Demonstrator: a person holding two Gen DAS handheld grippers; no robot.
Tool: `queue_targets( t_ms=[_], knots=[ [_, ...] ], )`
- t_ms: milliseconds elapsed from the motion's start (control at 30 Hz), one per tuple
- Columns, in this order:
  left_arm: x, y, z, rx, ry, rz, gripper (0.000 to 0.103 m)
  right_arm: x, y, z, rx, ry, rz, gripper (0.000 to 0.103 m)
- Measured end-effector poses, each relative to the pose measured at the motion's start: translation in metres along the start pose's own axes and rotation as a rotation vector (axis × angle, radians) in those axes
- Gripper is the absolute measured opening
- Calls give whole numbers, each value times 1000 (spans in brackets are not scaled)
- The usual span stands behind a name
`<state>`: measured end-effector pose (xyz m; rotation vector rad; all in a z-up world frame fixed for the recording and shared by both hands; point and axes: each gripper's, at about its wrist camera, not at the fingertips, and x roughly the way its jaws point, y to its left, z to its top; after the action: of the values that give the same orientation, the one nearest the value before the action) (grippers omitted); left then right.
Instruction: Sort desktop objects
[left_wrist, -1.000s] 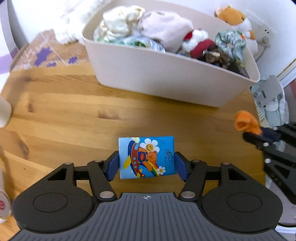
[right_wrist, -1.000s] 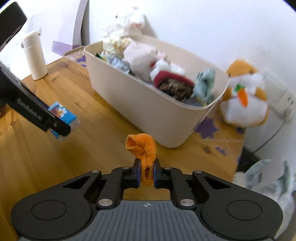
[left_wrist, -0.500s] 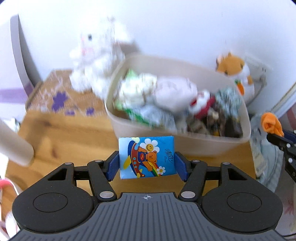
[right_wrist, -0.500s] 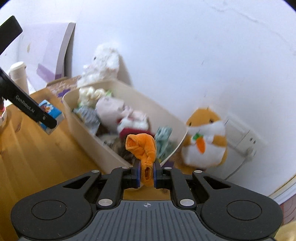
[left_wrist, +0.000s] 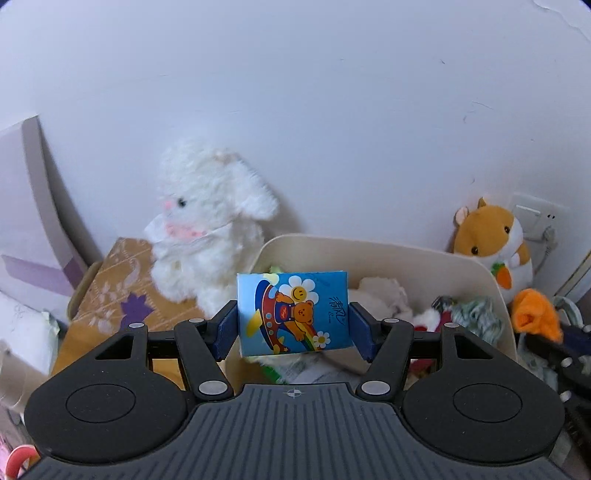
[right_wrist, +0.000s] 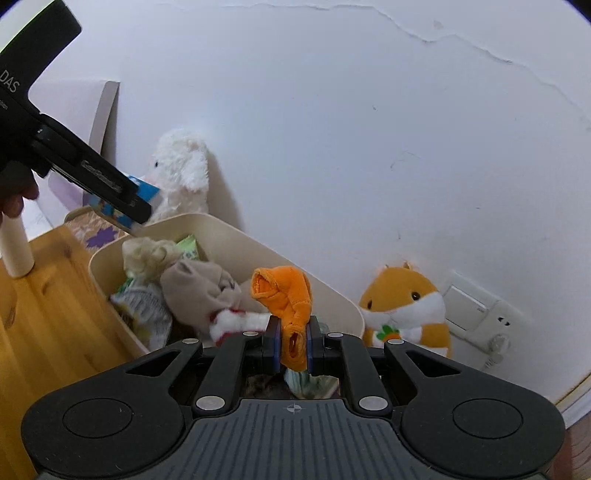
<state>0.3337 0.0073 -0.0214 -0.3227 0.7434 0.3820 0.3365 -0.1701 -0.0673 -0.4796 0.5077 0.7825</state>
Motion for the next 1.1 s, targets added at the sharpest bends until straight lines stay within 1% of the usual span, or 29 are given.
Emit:
queue_targets(
  t_ms=[133,233,333,467,533,567,633,667,700,733,767,833,867,933,1000,1100],
  knots=[
    [16,-16,11,10,0,-20,63,23,1,6,36,15,3,13],
    [29,-28,15,45,2,-12,63,37,4,6,47,37,-1,13],
    [41,-38,15,73,26,-1,63,48,9,5,41,59,4,13],
    [58,-42,11,85,77,1,64,61,16,1,20,95,20,15],
    [66,-42,7,96,98,-7,64,67,17,-2,25,117,25,29],
    [68,-42,5,102,101,-26,64,70,18,-4,37,130,28,30],
    [70,-42,1,134,103,-28,66,73,20,-7,62,138,34,42],
    [70,-42,-1,150,100,-23,69,72,22,-8,63,136,27,47],
    [69,-41,-1,162,96,-20,71,71,24,-8,58,135,21,58],
    [68,-40,-2,171,94,-16,75,69,27,-9,52,132,17,67],
    [66,-38,-2,174,90,-15,76,67,29,-8,45,128,14,69],
    [61,-33,-2,168,88,-19,77,61,33,-7,35,121,12,79],
    [59,-31,-2,161,90,-29,77,59,33,-6,38,120,10,81],
    [52,-26,-3,149,95,-55,78,50,33,-5,72,109,9,94],
    [44,-22,-4,147,96,-65,78,40,33,-4,123,90,6,100],
    [28,-18,-6,157,87,-86,79,24,33,-2,167,74,-15,102]
  ],
)
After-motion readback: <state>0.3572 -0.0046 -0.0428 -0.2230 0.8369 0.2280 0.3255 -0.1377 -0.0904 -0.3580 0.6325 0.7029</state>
